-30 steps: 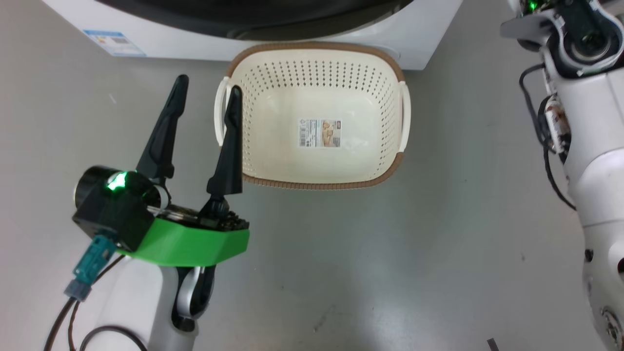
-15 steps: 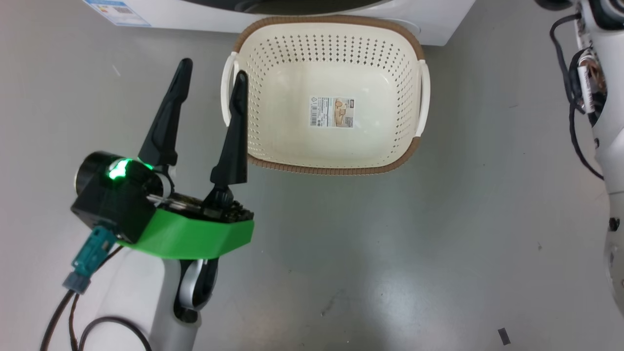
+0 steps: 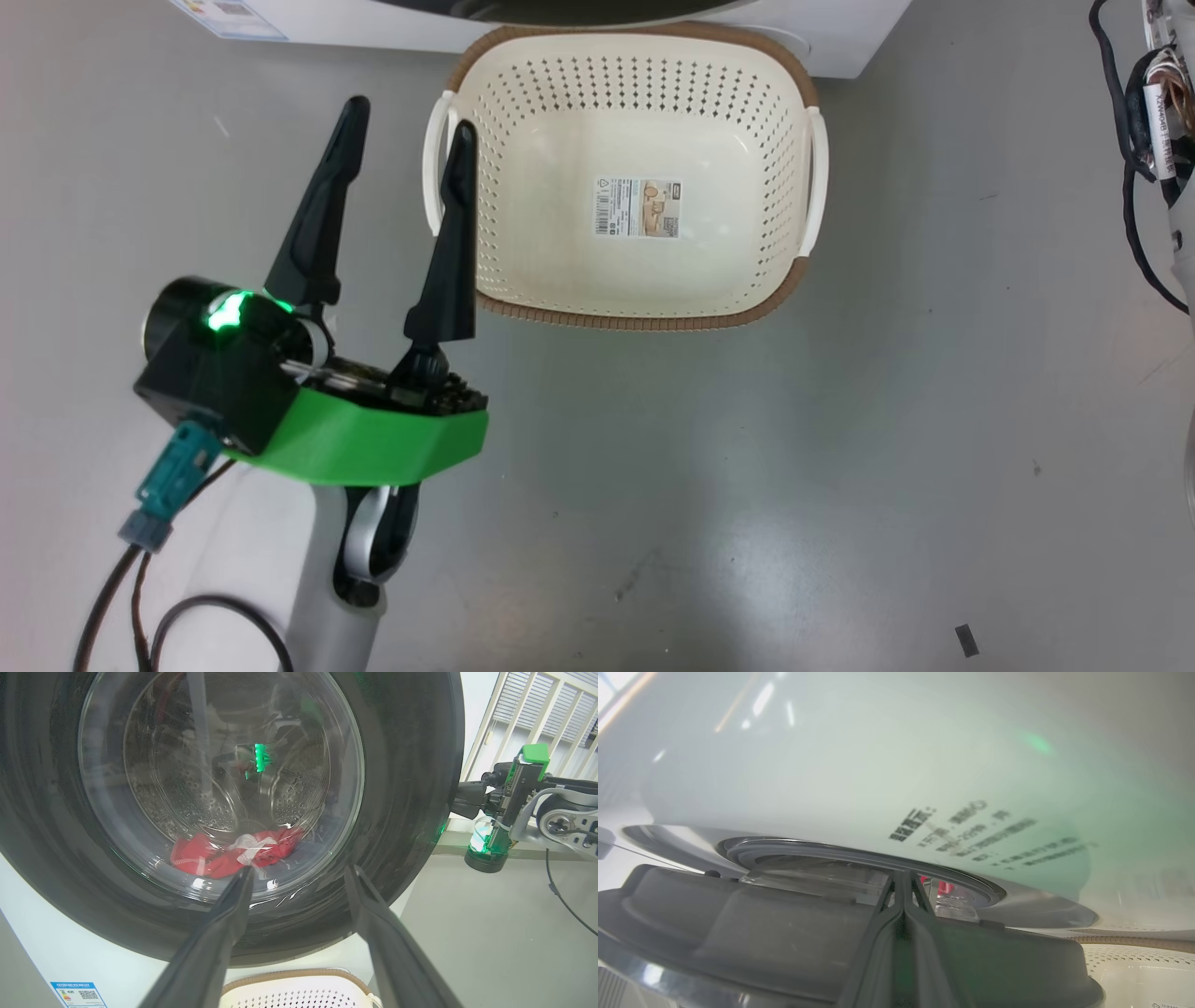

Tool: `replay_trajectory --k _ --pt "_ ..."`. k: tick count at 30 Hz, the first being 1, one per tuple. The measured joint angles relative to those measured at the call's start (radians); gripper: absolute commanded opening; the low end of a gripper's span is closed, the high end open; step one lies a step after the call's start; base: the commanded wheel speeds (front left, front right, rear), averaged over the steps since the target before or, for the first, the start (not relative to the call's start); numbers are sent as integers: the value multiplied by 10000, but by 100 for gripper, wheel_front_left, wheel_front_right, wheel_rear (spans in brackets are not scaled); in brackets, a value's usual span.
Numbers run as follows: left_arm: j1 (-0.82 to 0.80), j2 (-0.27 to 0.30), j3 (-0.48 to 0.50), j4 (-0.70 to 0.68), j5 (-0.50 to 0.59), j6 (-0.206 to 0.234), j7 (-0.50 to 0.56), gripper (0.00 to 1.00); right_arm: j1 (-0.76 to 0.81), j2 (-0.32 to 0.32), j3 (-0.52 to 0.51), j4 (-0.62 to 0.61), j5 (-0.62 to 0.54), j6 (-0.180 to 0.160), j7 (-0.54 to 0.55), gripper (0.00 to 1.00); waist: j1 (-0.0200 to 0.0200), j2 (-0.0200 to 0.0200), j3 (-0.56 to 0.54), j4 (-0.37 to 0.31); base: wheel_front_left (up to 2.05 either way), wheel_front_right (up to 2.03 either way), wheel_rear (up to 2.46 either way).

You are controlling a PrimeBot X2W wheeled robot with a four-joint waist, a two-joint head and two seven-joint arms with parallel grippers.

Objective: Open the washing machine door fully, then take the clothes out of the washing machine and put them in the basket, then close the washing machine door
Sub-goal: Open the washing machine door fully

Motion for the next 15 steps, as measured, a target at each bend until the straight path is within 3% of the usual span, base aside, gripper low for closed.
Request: replay_trajectory --k 15 --pt "-14 0 35 184 2 -4 -2 100 200 90 257 -127 -40 -2 393 0 0 0 -292 -177 0 0 0"
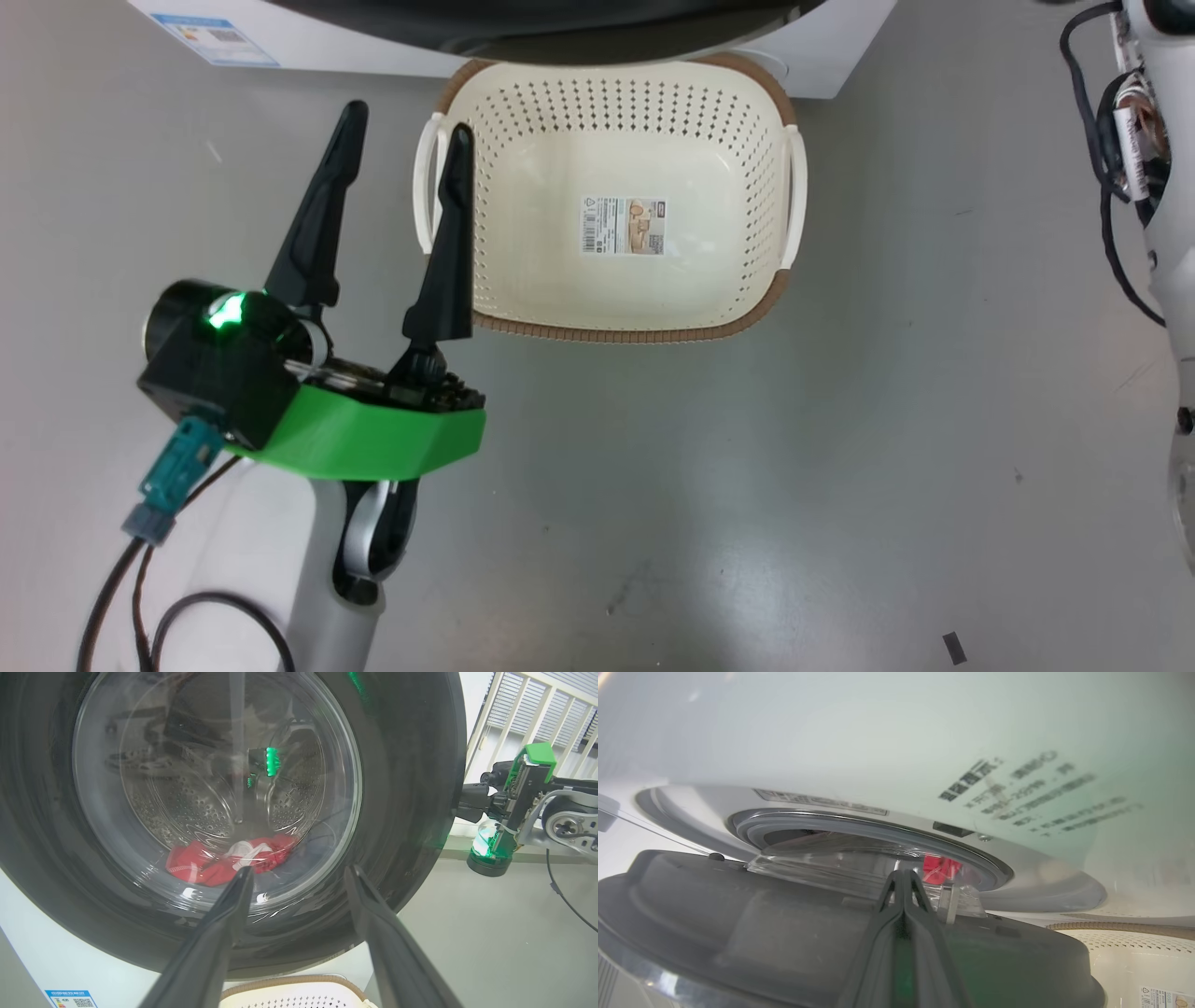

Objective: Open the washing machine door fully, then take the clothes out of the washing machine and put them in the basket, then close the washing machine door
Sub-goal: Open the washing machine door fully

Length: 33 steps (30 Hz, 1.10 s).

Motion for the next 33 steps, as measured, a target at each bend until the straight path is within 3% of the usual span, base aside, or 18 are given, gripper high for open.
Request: replay_trajectory --k 33 --pt "761 318 36 598 -96 230 138 100 2604 514 520 -614 148 2 422 0 1 0 -1686 -641 0 0 0"
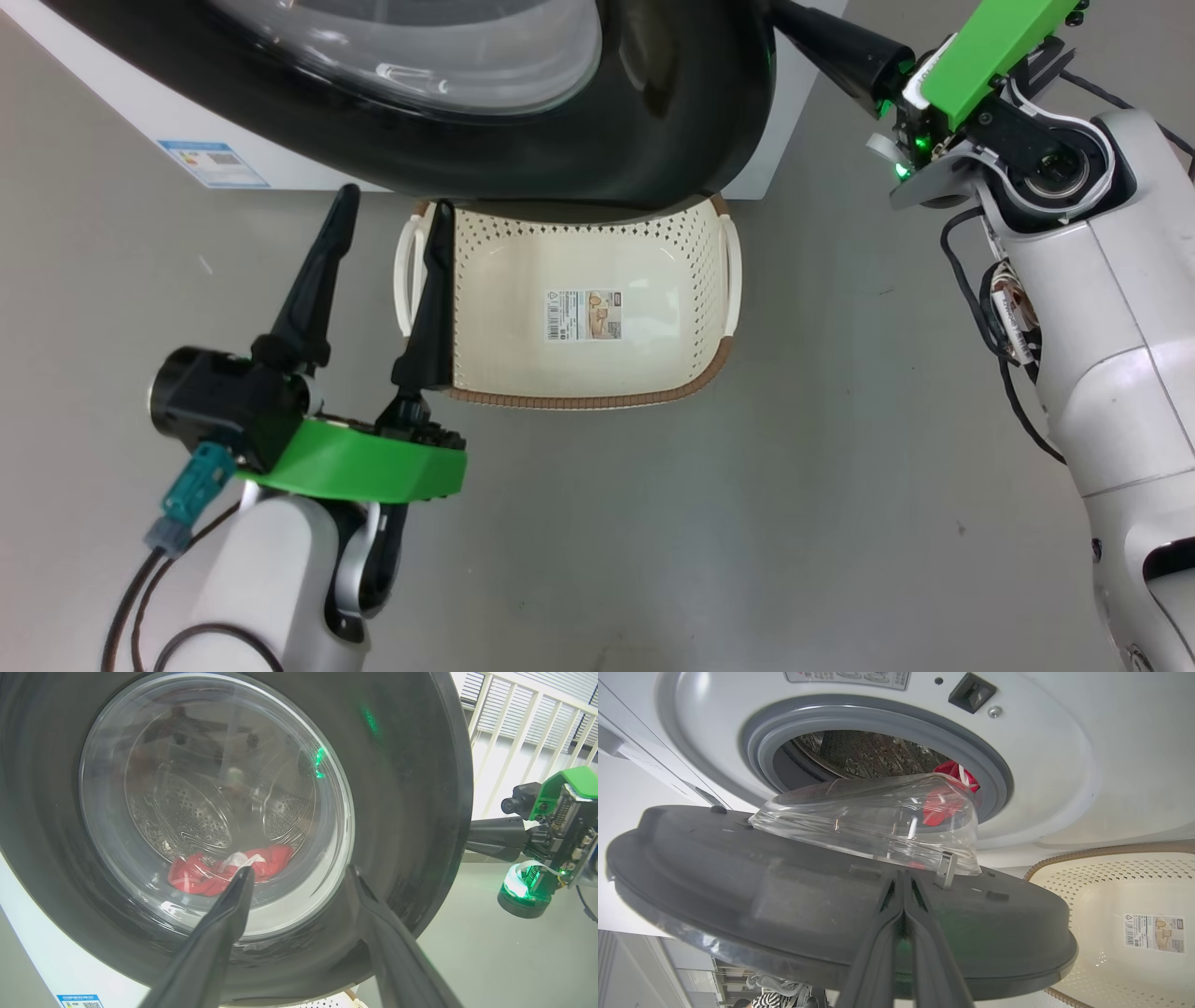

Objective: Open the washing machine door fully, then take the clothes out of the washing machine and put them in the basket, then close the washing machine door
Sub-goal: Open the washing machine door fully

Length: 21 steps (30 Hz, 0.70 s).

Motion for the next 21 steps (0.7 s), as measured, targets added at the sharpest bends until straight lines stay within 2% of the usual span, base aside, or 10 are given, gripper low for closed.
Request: replay_trajectory --k 11,13,15,17,18,21 --pt "71 67 2 6 -82 127 2 100 105 8 136 -29 88 0 -23 0 -1 0 -66 -16 0 0 0" --pt "85 69 0 2 -84 130 2 100 119 33 182 -23 6 0 -320 0 -1 0 -71 -28 0 0 0" --pt "102 75 2 -17 -104 134 2 100 119 2 399 -27 -545 0 -1007 0 -1 0 -48 -41 0 0 0" --pt "109 81 2 -25 -205 134 2 100 120 -102 692 -27 -1375 0 -1854 55 0 0 -12 -51 0 0 0" --pt "109 86 0 -36 -221 134 2 100 127 -151 782 -21 -1630 0 -2176 100 0 0 1 -59 0 0 0" --pt "109 105 0 -58 -249 134 2 100 170 -255 997 -10 -2224 0 -2922 100 0 0 24 -82 0 0 0"
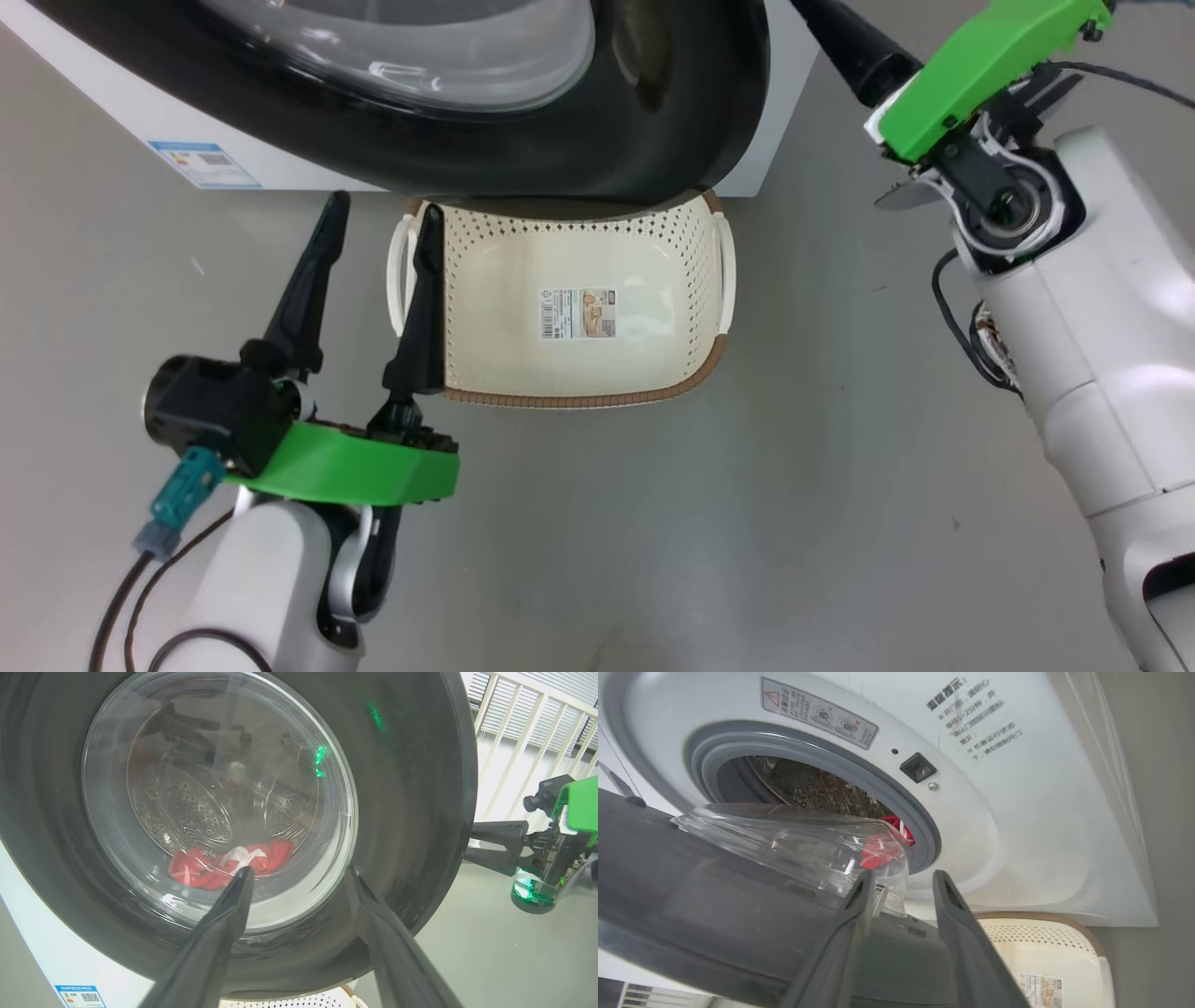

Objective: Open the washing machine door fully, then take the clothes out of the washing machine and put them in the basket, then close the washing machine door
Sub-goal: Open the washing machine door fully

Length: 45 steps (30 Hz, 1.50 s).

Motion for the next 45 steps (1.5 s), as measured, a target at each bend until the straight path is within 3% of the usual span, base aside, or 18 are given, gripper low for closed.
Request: replay_trajectory --k 12,18,23,29,36,45 --pt "1 56 142 -205 -2 81 -21 100 297 -506 1452 410 -3908 0 -4263 100 0 0 125 -214 0 0 0" --pt "32 100 311 -391 10 182 -77 100 483 -462 836 779 -6100 2 -5390 100 0 0 121 -353 0 0 0" --pt "81 79 403 -591 111 215 -123 100 1556 -123 -1055 -1124 -8583 2 -5444 100 0 0 130 -376 0 0 0" --pt "259 -38 573 -869 280 265 -140 100 3568 439 -1954 -3494 -10797 4 -5446 100 0 0 97 -348 0 0 0" --pt "573 -207 803 -1172 405 263 -148 100 4907 485 -2186 -5298 -11104 4 -5446 100 0 0 -9 -302 0 0 0" --pt "890 -368 1049 -1258 623 217 -148 100 6255 529 -2406 -6334 -10813 4 -5446 100 0 0 -112 -300 0 0 0"
